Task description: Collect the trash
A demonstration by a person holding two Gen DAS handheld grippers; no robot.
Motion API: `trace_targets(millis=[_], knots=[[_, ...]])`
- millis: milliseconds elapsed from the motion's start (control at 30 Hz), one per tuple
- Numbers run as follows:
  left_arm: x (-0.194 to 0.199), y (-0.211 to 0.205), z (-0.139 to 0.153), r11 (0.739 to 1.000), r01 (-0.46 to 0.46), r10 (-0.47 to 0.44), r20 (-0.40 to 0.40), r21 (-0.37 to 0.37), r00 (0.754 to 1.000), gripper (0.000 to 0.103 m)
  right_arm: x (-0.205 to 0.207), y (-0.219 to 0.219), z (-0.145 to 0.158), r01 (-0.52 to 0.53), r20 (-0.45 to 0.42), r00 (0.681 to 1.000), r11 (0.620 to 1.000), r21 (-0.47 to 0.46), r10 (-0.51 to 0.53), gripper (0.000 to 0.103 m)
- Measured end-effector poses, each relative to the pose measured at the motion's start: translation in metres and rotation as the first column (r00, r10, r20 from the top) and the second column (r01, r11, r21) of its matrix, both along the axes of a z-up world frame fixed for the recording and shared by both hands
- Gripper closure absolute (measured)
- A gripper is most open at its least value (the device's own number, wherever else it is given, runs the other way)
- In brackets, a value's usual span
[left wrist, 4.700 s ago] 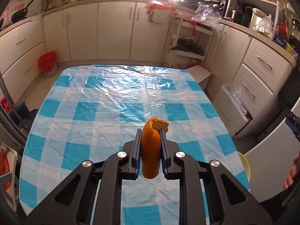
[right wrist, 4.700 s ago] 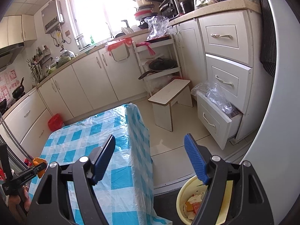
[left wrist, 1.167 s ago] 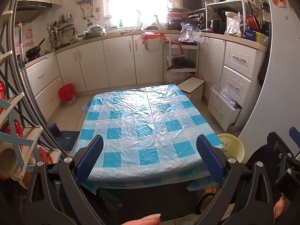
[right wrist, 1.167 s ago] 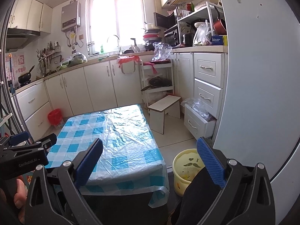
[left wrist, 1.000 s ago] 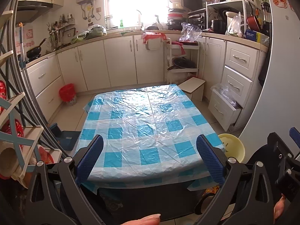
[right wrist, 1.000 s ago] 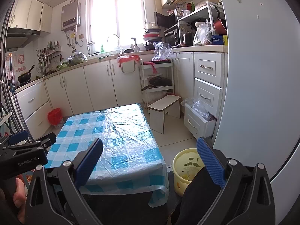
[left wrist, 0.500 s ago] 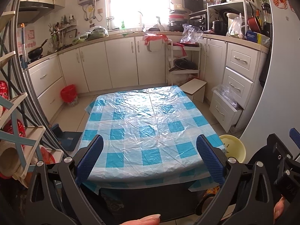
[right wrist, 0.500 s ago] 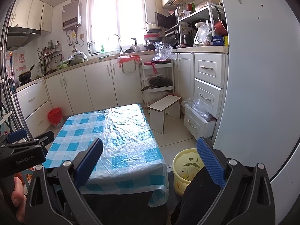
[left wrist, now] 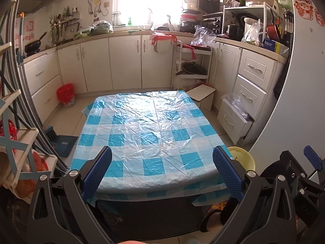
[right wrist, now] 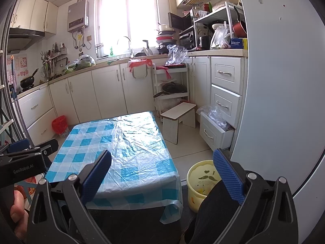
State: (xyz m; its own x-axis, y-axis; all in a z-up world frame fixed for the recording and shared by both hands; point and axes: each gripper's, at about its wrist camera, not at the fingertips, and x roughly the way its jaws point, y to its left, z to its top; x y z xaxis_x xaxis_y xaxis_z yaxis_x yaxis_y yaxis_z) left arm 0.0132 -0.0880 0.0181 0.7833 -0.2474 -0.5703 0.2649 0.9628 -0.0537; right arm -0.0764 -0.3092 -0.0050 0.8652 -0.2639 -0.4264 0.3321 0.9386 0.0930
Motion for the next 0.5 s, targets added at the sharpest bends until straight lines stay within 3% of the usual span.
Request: trace_targets(millis=[67, 200, 500], knots=[[0.0025, 0.0033, -0.0045, 1.0, -0.006, 0.006, -0.018, 0.001, 1.0, 0.008, -0.0004, 0.0011, -0.0013, -0.002, -0.003, 1.0, 1.0, 0.001, 0.002, 0.007], [-0.0007, 0.0053, -0.0051, 0.998, -0.036, 0.035, 0.02, 0.042, 0.999, 0.008, -0.0025, 0.0021, 0.0002, -0.003, 0.004, 1.0, 1.0, -0.003, 0.003, 0.007], [0.0088, 0.0052, -0.0097, 0.997, -0.042, 0.045, -0.041, 0.059, 0.998, 0.008, -0.0031, 0.0026, 0.001, -0.009, 0.006, 1.0, 1.0, -0.014, 0.009, 0.007]])
